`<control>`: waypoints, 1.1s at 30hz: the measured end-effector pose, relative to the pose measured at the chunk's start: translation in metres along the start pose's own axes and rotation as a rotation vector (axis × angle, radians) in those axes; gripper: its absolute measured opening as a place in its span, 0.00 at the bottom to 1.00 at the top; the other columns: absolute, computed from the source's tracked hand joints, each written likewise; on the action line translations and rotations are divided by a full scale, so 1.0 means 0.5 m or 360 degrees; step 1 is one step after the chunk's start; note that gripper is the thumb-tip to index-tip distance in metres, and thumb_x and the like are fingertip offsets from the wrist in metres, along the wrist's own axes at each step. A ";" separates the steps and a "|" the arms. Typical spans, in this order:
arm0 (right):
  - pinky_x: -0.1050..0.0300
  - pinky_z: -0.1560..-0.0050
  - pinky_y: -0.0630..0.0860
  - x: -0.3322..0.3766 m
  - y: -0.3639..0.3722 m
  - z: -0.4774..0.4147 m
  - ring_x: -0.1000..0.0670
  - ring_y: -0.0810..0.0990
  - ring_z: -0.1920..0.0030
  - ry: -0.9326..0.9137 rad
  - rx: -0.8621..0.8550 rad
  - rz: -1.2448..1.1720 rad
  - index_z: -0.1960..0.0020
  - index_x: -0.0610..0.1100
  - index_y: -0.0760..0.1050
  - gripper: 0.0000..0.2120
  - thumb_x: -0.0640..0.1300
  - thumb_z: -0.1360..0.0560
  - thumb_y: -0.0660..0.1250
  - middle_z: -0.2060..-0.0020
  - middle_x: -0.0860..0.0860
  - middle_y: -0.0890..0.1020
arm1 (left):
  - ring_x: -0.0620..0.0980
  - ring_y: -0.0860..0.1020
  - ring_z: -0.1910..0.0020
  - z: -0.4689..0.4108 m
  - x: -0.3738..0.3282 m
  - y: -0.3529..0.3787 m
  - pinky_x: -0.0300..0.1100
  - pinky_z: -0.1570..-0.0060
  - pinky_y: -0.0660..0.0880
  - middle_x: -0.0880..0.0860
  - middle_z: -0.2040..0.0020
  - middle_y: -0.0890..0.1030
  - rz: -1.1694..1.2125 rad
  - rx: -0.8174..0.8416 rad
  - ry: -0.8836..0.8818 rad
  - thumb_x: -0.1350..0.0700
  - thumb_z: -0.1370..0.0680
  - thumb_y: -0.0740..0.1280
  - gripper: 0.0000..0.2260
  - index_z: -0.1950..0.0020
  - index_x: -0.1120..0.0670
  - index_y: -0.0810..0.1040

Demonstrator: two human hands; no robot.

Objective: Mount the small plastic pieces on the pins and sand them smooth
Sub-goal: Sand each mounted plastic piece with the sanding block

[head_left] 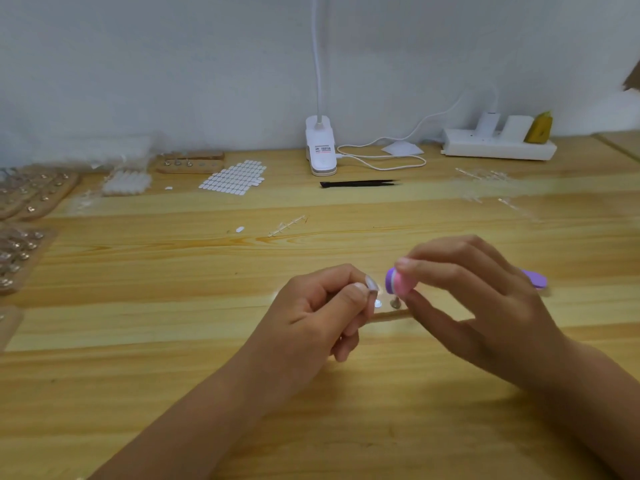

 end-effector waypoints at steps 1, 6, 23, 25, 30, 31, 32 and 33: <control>0.52 0.49 0.78 0.004 0.002 0.000 0.43 0.82 0.52 0.0002 -0.0021 -0.0031 0.43 0.36 0.80 0.08 0.37 0.22 0.72 0.52 0.42 0.84 | 0.46 0.70 0.74 0.000 0.000 -0.001 0.33 0.72 0.67 0.46 0.70 0.71 0.0002 -0.0006 -0.0001 0.56 0.22 0.59 0.11 0.63 0.53 0.76; 0.55 0.50 0.77 0.022 0.021 0.008 0.45 0.80 0.53 -0.0066 0.0021 -0.0054 0.38 0.39 0.76 0.14 0.36 0.23 0.72 0.52 0.41 0.83 | 0.47 0.71 0.76 0.000 0.000 0.000 0.32 0.74 0.66 0.47 0.71 0.71 -0.0006 0.0022 0.0052 0.57 0.21 0.60 0.12 0.62 0.53 0.78; 0.61 0.40 0.72 0.020 0.034 0.013 0.49 0.76 0.45 -0.0026 0.0030 -0.0135 0.35 0.41 0.72 0.15 0.36 0.21 0.69 0.45 0.46 0.78 | 0.48 0.75 0.75 -0.002 0.013 -0.001 0.27 0.71 0.66 0.51 0.69 0.75 -0.0153 0.0022 0.0136 0.59 0.20 0.60 0.10 0.59 0.60 0.77; 0.62 0.40 0.71 0.006 0.034 0.014 0.48 0.76 0.47 0.0018 0.0065 -0.0093 0.36 0.41 0.73 0.15 0.34 0.22 0.69 0.47 0.43 0.80 | 0.49 0.76 0.75 -0.002 0.012 -0.001 0.28 0.72 0.67 0.52 0.69 0.75 -0.0100 0.0023 0.0132 0.60 0.20 0.60 0.11 0.59 0.60 0.77; 0.62 0.39 0.69 -0.005 0.025 0.010 0.48 0.76 0.45 0.0121 0.0036 -0.0101 0.37 0.42 0.73 0.12 0.37 0.20 0.67 0.46 0.46 0.78 | 0.50 0.77 0.74 -0.004 0.013 -0.002 0.28 0.73 0.68 0.53 0.67 0.78 -0.0024 0.0014 0.0110 0.60 0.19 0.60 0.11 0.58 0.59 0.77; 0.62 0.39 0.69 0.008 0.029 0.009 0.49 0.76 0.45 0.0074 0.0029 -0.0116 0.37 0.42 0.73 0.12 0.37 0.20 0.67 0.45 0.47 0.77 | 0.50 0.77 0.74 -0.004 0.014 -0.001 0.28 0.73 0.68 0.54 0.67 0.78 -0.0040 0.0016 0.0112 0.61 0.18 0.60 0.10 0.57 0.60 0.78; 0.62 0.39 0.70 0.019 0.032 0.009 0.49 0.76 0.45 0.0028 0.0032 -0.0118 0.38 0.42 0.73 0.11 0.37 0.19 0.67 0.44 0.48 0.76 | 0.50 0.77 0.74 -0.003 0.015 0.000 0.28 0.73 0.68 0.55 0.66 0.78 -0.0051 0.0019 0.0113 0.62 0.18 0.60 0.10 0.56 0.60 0.78; 0.62 0.39 0.70 0.025 0.034 0.010 0.49 0.76 0.45 -0.0002 0.0044 -0.0106 0.38 0.42 0.73 0.11 0.37 0.19 0.67 0.44 0.48 0.76 | 0.50 0.77 0.74 -0.003 0.016 0.000 0.28 0.73 0.68 0.55 0.66 0.78 -0.0054 0.0019 0.0113 0.63 0.17 0.60 0.10 0.55 0.61 0.78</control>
Point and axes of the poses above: each hand's wrist, its own z-axis away from the middle knuckle, its own y-axis out of the palm, x = y × z, the point moved 5 cm from there along -z, towards the middle knuckle
